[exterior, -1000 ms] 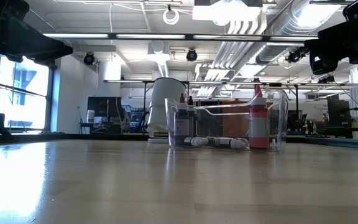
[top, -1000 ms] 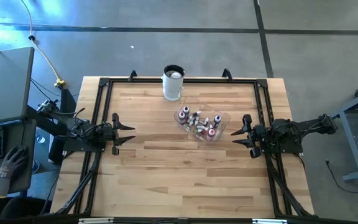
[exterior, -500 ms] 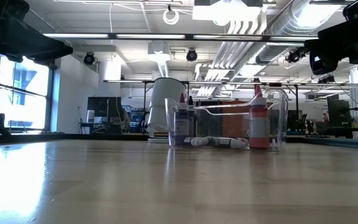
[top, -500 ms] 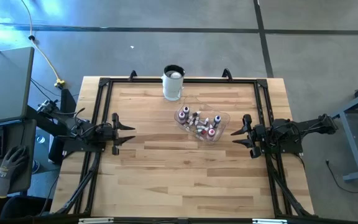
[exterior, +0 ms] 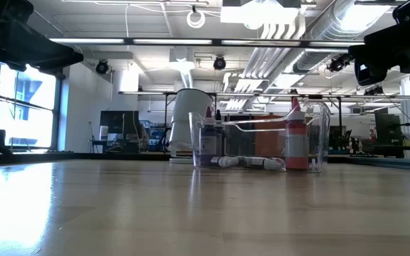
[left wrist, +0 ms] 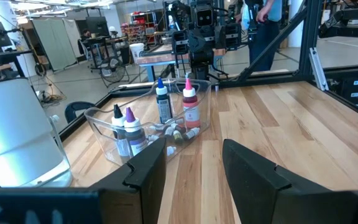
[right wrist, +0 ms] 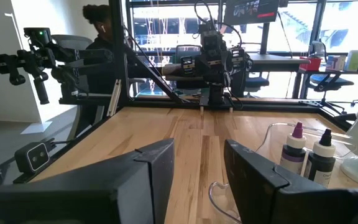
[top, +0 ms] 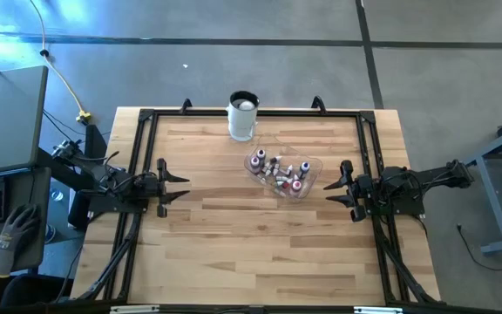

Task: Pick & Place food coloring
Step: Return to Home Position

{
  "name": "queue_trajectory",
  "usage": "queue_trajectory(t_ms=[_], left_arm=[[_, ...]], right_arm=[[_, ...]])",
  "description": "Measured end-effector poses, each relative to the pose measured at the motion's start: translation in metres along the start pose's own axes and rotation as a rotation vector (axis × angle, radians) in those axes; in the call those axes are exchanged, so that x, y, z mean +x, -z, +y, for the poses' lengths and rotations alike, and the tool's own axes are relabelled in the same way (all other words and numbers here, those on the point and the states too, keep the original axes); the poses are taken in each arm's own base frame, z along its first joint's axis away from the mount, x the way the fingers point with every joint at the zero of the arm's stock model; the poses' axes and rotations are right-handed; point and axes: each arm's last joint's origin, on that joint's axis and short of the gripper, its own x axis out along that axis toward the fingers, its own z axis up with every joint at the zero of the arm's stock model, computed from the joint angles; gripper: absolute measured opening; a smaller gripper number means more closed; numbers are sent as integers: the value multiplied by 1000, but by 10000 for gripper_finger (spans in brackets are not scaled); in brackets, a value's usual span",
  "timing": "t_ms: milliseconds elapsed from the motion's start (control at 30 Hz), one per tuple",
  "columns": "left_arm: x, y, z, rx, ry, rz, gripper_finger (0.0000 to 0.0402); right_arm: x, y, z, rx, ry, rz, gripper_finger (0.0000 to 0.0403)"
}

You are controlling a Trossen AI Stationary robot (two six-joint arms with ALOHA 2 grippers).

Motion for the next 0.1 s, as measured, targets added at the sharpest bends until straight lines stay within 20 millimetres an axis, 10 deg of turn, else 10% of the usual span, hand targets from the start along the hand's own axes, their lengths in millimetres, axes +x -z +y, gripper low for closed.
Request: queue_trajectory(t_ms=[100], left_arm=[[0,0,0,0,0,0,154]], right_arm=[[0,0,0,0,0,0,134]])
